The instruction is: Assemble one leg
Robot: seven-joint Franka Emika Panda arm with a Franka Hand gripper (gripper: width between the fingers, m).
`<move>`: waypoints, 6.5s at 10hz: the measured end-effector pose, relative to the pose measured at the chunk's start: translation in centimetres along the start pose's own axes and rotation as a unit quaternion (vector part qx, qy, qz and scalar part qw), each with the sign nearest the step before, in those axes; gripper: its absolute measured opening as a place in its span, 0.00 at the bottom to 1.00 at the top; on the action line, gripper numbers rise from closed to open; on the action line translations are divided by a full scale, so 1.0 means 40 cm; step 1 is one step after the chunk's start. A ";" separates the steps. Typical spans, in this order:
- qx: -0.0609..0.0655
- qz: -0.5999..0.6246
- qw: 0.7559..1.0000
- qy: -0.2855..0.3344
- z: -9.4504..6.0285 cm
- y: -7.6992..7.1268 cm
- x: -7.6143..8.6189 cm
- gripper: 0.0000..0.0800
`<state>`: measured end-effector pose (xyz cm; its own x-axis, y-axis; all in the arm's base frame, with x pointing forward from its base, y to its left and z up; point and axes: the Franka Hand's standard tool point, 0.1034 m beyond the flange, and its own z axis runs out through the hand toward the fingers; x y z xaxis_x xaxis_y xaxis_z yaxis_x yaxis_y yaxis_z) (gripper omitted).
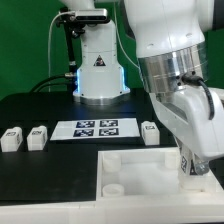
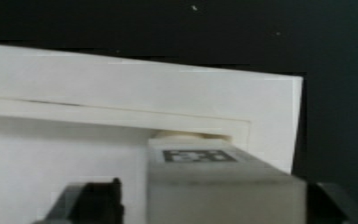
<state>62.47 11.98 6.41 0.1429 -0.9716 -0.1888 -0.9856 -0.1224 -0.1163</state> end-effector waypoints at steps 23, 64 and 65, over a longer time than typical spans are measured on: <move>-0.012 0.100 0.995 -0.021 -0.016 -0.006 0.009 0.37; -0.035 0.185 0.982 0.004 -0.112 -0.005 -0.046 0.81; -0.032 0.182 0.983 0.003 -0.122 -0.010 -0.053 0.81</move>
Offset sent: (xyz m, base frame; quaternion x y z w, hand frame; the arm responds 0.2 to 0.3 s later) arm 0.0045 0.0190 0.0149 -0.1270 0.0034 -0.4990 0.8573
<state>62.12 13.11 11.62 -0.2214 -0.9541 -0.2016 -0.9748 0.2221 0.0195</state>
